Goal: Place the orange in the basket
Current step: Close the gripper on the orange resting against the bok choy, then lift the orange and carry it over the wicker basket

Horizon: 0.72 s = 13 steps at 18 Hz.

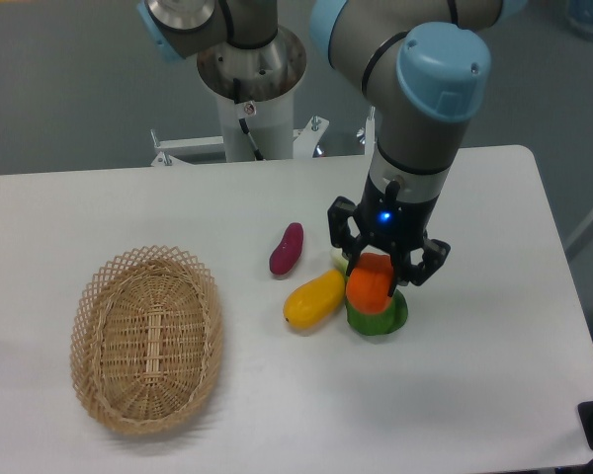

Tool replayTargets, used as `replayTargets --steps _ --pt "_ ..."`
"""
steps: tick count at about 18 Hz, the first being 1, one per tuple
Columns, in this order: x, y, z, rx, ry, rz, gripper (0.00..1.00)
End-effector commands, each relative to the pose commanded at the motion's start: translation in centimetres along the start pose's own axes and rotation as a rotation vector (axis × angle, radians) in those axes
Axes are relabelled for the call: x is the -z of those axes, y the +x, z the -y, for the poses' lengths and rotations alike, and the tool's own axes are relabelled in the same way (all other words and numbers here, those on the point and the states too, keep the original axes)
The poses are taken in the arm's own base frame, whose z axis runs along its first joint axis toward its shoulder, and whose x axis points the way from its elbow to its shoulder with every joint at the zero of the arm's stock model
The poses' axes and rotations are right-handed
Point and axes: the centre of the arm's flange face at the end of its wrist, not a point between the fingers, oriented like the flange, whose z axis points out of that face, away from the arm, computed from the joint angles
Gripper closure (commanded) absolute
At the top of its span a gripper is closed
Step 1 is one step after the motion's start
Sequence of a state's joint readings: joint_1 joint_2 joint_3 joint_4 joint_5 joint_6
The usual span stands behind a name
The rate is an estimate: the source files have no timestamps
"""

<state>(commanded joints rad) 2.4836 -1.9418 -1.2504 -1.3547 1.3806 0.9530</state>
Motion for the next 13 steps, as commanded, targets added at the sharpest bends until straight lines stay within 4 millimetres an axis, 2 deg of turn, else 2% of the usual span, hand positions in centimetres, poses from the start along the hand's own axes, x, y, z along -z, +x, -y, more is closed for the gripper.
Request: replayTargets --steps 5,9,13 --pt "-1.9 1.6 2.9 0.122 0.046 0.037 0.49" --pt "-3.7 7.7 7.2 0.262 0.081 0.025 0.49" --pt "-7.6 14.2 8.9 0.209 0.032 -0.037 0.49"
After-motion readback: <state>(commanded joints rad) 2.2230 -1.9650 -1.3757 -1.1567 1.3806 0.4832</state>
